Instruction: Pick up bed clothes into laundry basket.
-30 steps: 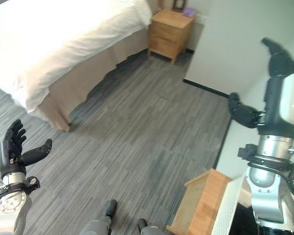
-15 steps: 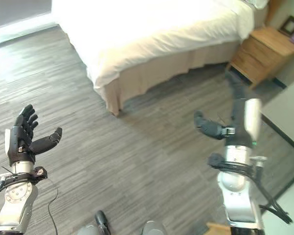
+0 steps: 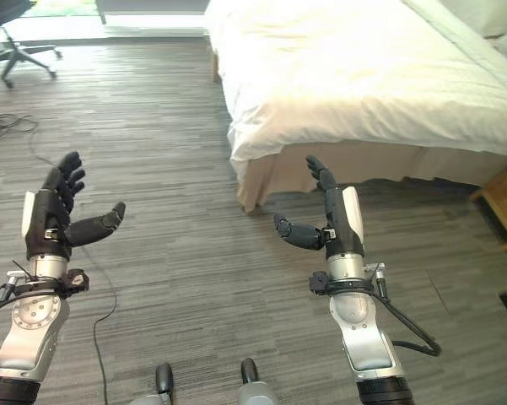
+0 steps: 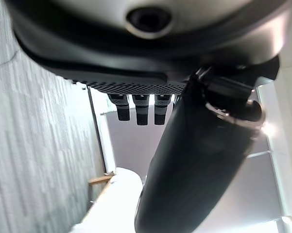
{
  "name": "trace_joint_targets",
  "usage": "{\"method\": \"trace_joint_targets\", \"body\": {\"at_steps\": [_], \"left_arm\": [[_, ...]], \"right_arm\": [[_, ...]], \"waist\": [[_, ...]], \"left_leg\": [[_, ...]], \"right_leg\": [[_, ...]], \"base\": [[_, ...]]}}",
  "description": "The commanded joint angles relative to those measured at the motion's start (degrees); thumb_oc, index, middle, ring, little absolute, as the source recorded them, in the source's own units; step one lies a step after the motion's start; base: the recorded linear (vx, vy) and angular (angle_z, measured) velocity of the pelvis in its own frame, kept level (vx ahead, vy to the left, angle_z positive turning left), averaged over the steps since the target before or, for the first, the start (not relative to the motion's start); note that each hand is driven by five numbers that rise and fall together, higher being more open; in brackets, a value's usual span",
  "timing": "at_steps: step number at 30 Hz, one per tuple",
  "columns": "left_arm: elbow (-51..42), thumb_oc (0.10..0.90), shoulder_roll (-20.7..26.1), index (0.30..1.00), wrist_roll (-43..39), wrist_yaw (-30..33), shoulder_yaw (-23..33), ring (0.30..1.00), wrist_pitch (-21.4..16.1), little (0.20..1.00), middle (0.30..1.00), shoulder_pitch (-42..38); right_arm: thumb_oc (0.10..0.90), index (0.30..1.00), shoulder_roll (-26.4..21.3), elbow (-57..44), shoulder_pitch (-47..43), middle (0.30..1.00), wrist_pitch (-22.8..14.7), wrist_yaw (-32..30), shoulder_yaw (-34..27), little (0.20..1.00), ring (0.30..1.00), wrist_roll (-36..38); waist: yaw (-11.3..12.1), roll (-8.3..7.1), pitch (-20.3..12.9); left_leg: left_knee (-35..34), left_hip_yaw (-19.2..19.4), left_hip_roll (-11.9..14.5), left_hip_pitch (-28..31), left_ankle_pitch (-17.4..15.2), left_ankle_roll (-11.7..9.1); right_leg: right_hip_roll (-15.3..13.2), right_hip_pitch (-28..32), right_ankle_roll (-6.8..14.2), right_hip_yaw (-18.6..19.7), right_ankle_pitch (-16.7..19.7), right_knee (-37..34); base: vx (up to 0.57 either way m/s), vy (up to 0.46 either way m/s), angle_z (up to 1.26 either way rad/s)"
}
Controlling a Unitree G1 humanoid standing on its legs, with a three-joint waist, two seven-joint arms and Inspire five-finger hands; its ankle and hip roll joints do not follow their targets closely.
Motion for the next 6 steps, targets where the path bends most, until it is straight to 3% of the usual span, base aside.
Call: {"method": "trace_joint_targets", "body": {"at_steps": [1, 6], "left_arm": [[-4.5, 0.800, 3.6, 0.900, -0.5, -1.9, 3.1, 0.900, -5.1, 0.900, 0.900, -2.1], [-4.9, 0.800, 2.8, 0.900, -0.4, -3.5, 3.9, 0.900, -5.0, 0.900, 0.900, 1.1]], "right_arm": [[0.800, 0.900, 0.5, -2.8, -7.1, 0.900, -5.1, 0.9, 0.8, 0.900, 0.900, 3.4], [0.800, 0.900, 0.1, -2.4, -6.6, 0.900, -5.1, 2.4, 1.6, 0.900, 0.900, 4.0]], "waist": [[0.1, -3.21, -3.6], [0.9, -3.15, -4.5]], "left_leg": [[0.1, 6.9, 0.9, 4.0, -9.0, -3.7], [0.1, 7.5, 1.7, 5.3, -9.3, -4.2]], "right_leg": [[-2.5, -1.3, 1.2, 1.8, -0.7, 0.5], [-2.5, 1.2, 1.2, 0.4, -0.2, -3.1]], "base": [[0.07, -0.101, -0.10], [0.05, -0.051, -0.16]]}}
